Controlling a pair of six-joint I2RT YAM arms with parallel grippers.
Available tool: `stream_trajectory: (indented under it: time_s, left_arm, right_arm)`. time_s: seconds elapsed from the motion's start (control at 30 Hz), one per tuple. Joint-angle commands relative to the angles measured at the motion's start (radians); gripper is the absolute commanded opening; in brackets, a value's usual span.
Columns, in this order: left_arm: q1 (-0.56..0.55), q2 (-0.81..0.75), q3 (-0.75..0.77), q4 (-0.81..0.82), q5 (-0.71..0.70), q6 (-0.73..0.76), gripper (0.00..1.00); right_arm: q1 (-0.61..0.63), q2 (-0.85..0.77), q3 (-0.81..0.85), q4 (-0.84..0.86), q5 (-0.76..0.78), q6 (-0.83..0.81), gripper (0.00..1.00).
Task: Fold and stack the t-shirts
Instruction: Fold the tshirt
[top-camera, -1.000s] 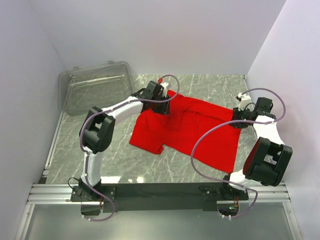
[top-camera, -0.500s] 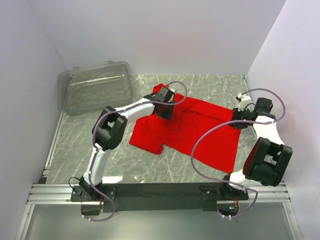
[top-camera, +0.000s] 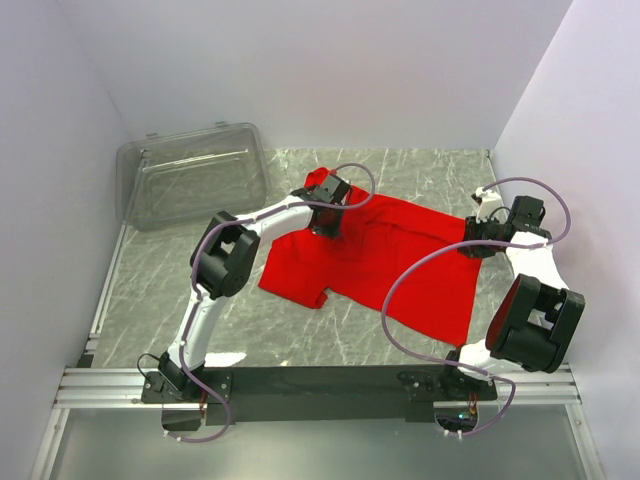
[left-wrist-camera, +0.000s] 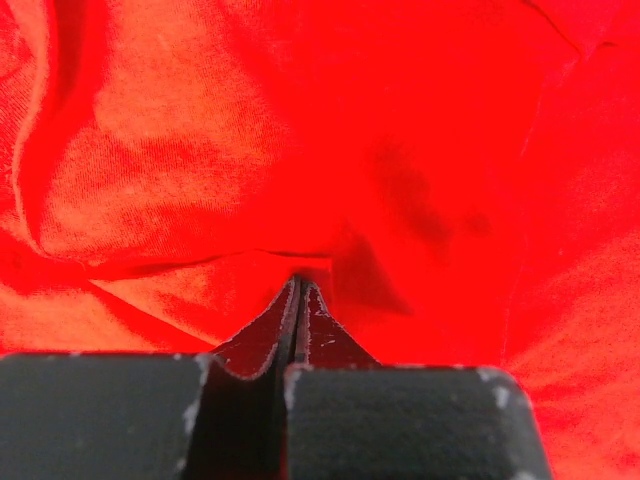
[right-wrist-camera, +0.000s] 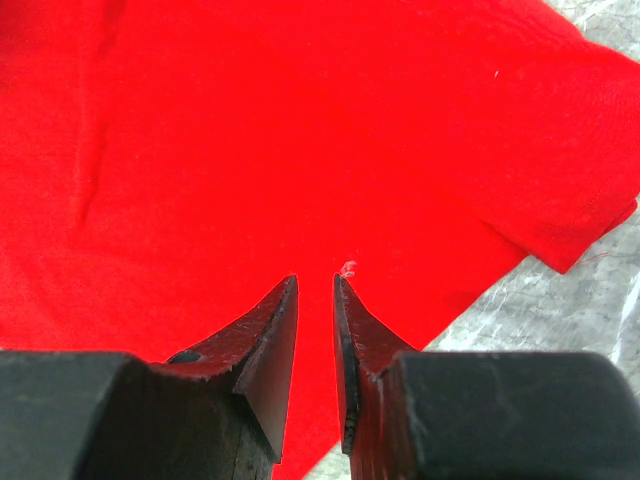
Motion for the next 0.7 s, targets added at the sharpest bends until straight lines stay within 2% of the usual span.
stream_trajectory:
  time_s: [0.0,0.2,0.23,0.33,0.67]
  left_arm:
    - [-0.005,-0.040,-0.004,0.013,-0.026,0.009,0.01]
    - [-0.004,-0.114,-0.063,0.072,-0.031,-0.020,0.03]
    - [-0.004,-0.108,-0.036,0.061,-0.037,-0.028,0.20]
    - [-0.007,-0.068,0.017,0.003,-0.043,-0.063,0.33]
    - [-0.019,-0.019,0.041,-0.064,-0.129,-0.134,0.36]
  right_arm:
    - [-0.007,-0.032,0.011,0.015,-0.011,0.001,0.28]
    - [-0.007,-0.035,0.007,0.018,-0.011,-0.001,0.28]
    - [-0.007,-0.033,0.004,0.018,-0.011,-0.001,0.28]
    - [-0.007,-0.035,0.001,0.021,-0.013,0.001,0.28]
    - [-0.017,-0.036,-0.008,0.027,-0.017,-0.004,0.28]
